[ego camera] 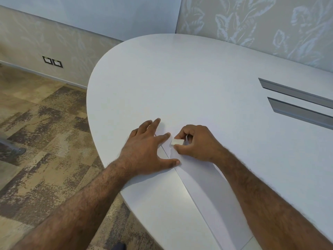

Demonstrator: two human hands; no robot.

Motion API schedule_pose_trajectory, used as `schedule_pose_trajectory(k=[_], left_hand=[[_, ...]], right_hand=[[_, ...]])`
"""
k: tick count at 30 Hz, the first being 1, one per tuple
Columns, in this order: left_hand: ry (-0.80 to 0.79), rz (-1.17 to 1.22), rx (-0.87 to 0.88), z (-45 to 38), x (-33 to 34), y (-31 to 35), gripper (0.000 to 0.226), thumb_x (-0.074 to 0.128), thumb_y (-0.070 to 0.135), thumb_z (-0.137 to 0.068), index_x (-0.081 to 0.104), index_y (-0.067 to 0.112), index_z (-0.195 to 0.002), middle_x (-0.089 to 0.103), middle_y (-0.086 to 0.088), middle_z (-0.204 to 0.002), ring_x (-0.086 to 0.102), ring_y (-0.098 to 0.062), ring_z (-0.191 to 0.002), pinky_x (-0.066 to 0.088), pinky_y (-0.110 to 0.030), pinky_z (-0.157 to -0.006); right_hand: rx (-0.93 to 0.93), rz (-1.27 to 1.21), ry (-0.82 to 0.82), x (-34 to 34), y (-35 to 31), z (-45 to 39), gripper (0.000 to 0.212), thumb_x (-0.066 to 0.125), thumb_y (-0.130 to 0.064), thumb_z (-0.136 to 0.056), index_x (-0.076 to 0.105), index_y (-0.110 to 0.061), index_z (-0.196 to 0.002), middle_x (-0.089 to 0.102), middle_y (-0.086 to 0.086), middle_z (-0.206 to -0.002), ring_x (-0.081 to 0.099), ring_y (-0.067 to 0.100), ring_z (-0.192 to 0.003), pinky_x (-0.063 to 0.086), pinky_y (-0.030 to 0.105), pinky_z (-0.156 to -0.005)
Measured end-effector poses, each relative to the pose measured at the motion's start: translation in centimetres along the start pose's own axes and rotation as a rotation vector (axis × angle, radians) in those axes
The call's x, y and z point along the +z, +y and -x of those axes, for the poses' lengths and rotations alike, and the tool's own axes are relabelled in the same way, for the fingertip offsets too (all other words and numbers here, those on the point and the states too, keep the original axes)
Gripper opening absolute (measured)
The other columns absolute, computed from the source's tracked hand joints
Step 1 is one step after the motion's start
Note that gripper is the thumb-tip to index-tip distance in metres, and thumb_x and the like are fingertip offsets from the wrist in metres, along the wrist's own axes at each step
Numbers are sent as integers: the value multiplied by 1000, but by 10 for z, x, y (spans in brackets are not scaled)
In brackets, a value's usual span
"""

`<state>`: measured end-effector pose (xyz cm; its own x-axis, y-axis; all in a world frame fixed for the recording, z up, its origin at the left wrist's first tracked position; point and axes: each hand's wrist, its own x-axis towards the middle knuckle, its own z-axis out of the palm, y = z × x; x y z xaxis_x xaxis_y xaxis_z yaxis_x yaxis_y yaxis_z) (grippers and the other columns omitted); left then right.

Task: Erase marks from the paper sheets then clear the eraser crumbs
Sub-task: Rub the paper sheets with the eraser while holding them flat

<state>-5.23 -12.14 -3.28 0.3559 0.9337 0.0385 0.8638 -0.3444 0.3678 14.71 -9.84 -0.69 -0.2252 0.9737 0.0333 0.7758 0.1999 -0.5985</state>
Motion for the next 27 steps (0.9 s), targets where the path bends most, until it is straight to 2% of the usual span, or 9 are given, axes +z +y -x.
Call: schedule_pose_trajectory(k=[1, 4, 8, 9, 13, 17, 21, 25, 27], left_hand=[[2, 5, 0, 0, 0, 0, 99, 47, 91, -66, 33, 41, -150, -2, 6, -167, -4, -15, -151, 11, -41, -122], [5, 23, -2, 0, -1, -1, 99, 45, 91, -64, 35, 41, -149, -2, 7, -167, -6, -14, -151, 10, -41, -122], [3, 21, 4, 0, -2, 0, 100, 48, 91, -65, 35, 40, -150, -3, 8, -167, -8, -13, -151, 8, -40, -122], [-1, 25, 5, -1, -2, 0, 99, 49, 91, -65, 36, 40, -150, -2, 9, -167, -9, -13, -151, 8, -40, -122], [15, 29, 15, 0, -2, -1, 98, 50, 90, -66, 37, 40, -149, 2, 13, -166, -7, -12, -152, 6, -38, -122], [18, 41, 19, 1, -2, 1, 96, 51, 88, -66, 40, 38, -148, 7, 16, -165, -3, -12, -152, 7, -38, -122], [13, 25, 15, 1, -3, 1, 97, 49, 89, -67, 39, 38, -149, 10, 18, -164, -2, -12, -151, 7, -38, -122], [5, 0, 25, 2, -3, 1, 98, 46, 90, -68, 37, 37, -150, 12, 22, -163, -1, -13, -152, 8, -40, -124], [0, -11, 32, 1, -2, 1, 98, 44, 90, -69, 36, 36, -151, 13, 24, -162, 0, -13, -152, 6, -40, -124]], right_hand=[[3, 14, -8, -2, 1, -1, 20, 77, -40, -66, 68, -28, -78, 66, -16, -81, 55, -3, -66, 43, 17, -62], [86, 101, 126, -4, 4, -7, 20, 74, -40, -67, 66, -27, -80, 66, -13, -87, 58, 3, -73, 49, 26, -68], [19, 42, 10, -2, 3, -7, 24, 70, -49, -60, 65, -31, -75, 66, -15, -82, 59, 1, -71, 48, 23, -66], [33, 50, 29, -1, 3, -7, 26, 68, -52, -60, 65, -31, -75, 66, -15, -83, 59, 1, -73, 50, 25, -69], [155, 76, 187, 1, 9, -12, 24, 70, -47, -66, 63, -29, -80, 66, -15, -87, 59, 4, -76, 51, 30, -73], [77, 29, 80, 3, 9, -5, 20, 73, -43, -66, 65, -28, -77, 67, -14, -82, 58, 1, -69, 50, 26, -69], [143, 61, 224, 0, 10, -2, 20, 71, -41, -69, 63, -27, -80, 64, -11, -88, 58, 7, -78, 51, 30, -75], [51, 15, 120, 8, 5, 4, 19, 71, -39, -67, 64, -26, -78, 64, -11, -85, 58, 5, -74, 54, 35, -75], [101, 46, 166, 3, 6, 0, 19, 71, -40, -69, 65, -26, -81, 64, -10, -87, 58, 8, -77, 53, 35, -77]])
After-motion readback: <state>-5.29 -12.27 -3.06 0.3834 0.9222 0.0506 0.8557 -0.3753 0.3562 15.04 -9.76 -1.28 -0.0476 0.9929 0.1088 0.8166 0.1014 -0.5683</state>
